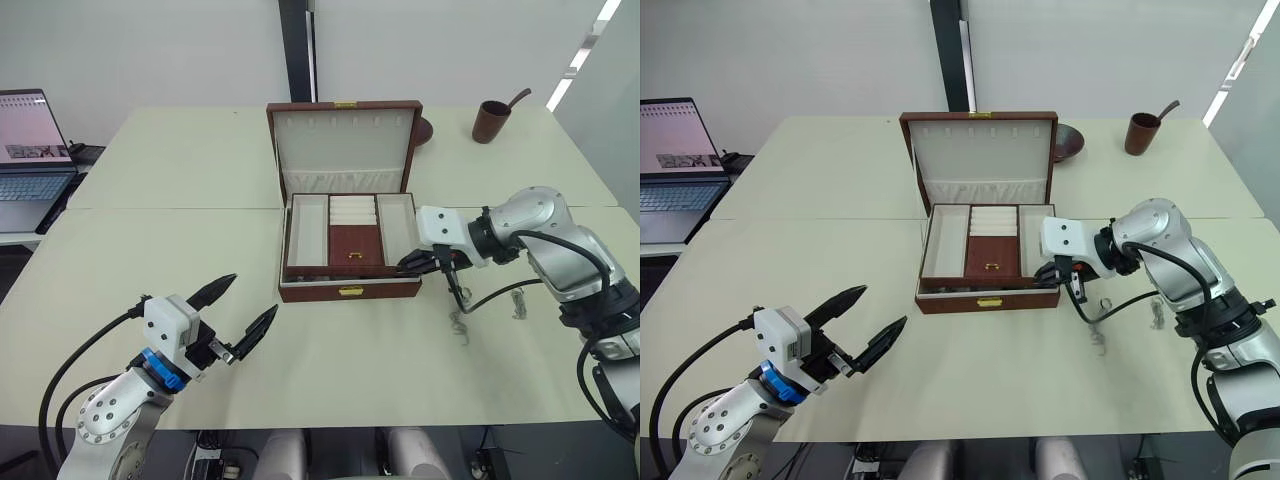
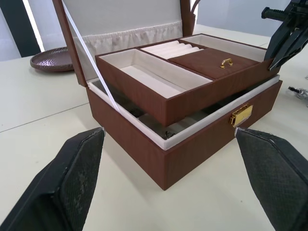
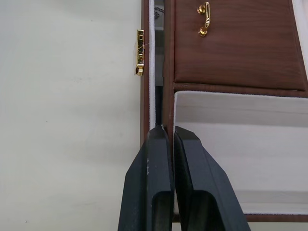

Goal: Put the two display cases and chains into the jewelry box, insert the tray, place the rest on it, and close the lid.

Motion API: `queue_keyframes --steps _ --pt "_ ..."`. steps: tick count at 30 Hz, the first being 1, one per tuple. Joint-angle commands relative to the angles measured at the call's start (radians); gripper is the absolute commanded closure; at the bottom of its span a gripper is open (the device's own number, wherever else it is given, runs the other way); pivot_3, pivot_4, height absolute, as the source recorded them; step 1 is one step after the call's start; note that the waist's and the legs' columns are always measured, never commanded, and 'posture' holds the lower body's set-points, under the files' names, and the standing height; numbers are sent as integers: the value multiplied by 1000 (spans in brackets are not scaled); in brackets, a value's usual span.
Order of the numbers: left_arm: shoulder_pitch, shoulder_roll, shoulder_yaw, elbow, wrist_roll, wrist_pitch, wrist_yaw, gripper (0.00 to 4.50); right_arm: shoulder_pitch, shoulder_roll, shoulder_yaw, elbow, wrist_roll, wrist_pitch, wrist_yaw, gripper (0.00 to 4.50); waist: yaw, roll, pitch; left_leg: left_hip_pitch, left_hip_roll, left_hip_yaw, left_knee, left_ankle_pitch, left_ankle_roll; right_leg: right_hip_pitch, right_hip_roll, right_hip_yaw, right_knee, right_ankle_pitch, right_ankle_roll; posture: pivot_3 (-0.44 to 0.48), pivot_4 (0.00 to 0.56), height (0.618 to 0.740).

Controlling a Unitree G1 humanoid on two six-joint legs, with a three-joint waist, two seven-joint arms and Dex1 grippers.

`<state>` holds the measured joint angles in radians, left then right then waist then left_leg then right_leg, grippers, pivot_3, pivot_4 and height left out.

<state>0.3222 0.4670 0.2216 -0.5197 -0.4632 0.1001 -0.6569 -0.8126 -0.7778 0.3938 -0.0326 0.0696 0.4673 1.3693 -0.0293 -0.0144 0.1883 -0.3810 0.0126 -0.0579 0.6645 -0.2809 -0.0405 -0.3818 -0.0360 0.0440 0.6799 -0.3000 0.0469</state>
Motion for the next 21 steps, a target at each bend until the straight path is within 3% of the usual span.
queue_keyframes --steps 1,21 --pt "4 -4 -5 -47 2 -11 9 0 -25 12 4 0 -13 1 1 4487 0 0 0 0 0 0 0 0 0 0 0 0 0 0 0 0 150 740" --pt "12 -8 -17 -60 10 -12 30 0 -20 51 15 -5 -36 0 10 4487 -3 -1 -1 1 0 0 0 0 0 1 1 0 0 0 -1 0 150 740"
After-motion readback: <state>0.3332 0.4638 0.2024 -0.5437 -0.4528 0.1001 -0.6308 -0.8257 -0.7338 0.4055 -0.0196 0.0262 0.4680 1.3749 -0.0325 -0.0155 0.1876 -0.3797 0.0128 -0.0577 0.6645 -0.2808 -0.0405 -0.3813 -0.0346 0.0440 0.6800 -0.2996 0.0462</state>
